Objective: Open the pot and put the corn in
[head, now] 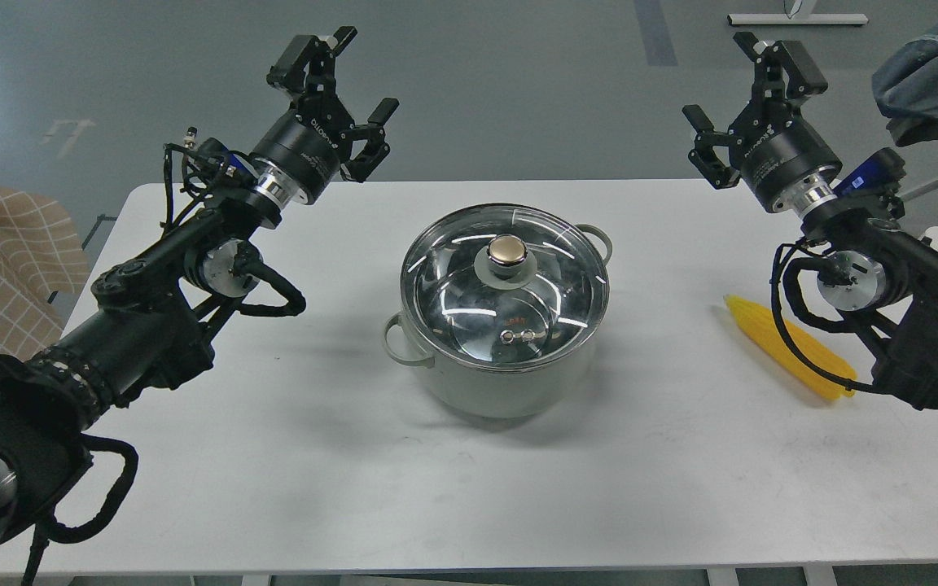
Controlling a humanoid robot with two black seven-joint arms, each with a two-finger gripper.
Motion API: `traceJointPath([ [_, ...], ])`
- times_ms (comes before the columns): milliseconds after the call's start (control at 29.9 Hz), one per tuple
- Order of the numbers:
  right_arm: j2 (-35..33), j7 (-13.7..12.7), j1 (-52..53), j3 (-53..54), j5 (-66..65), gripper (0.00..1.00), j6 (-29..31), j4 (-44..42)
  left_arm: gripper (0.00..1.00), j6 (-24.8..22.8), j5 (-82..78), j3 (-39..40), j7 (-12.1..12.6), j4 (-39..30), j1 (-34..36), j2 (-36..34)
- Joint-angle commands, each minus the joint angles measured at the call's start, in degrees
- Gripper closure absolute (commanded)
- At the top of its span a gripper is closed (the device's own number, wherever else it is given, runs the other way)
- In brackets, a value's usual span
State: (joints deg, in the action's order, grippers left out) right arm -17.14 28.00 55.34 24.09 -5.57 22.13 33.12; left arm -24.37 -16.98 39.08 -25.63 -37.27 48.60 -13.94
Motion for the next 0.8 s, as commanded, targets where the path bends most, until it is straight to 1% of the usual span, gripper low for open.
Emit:
traceJointPath([
  [0, 0.09, 0.0, -0.41, -0.01, 0.03, 0.0, 0.01, 0.02, 0.02, -0.15, 0.11, 0.38, -0.47, 0.0, -0.17, -0.04],
  [100, 0.18, 0.0, -0.41, -0.01, 0.03, 0.0, -0.07, 0.02, 0.02, -1.37, 0.1, -0.14, -1.0, -0.26, -0.52, -0.21],
  [167, 0.27, 0.0, -0.41, -0.09, -0.14, 0.0, -0.07, 0.02, 0.02, -3.39, 0.1, -0.32, -1.0, -0.18, -0.44, -0.47],
  [201, 0.36, 0.0, -0.41, -0.09, -0.06, 0.0, -0.16, -0.16, 0.02, -3.63, 0.1, -0.41, -0.82, 0.17, -0.35, -0.74],
  [368, 0.36, 0.0, -0.59, -0.09, -0.05, 0.0, 0.01, -0.25, 0.02, -3.63, 0.19, 0.02, -0.56, 0.18, -0.35, -0.91],
  [435, 0.36, 0.0, -1.02, -0.36, -0.14, 0.0, 0.1, -0.16, 0.02, -3.63, 0.19, 0.2, -1.0, 0.18, -0.35, -1.27],
  [568, 0.53, 0.0, -1.47, -0.18, 0.12, 0.0, 0.19, 0.11, 0.02, -3.63, 0.19, 0.02, -0.65, 0.18, -0.35, -1.27],
  [769, 0.8, 0.0, -1.64, -0.62, 0.12, 0.0, 0.19, 0.19, 0.02, -3.63, 0.28, -0.15, -0.73, 0.44, -0.26, -0.21],
])
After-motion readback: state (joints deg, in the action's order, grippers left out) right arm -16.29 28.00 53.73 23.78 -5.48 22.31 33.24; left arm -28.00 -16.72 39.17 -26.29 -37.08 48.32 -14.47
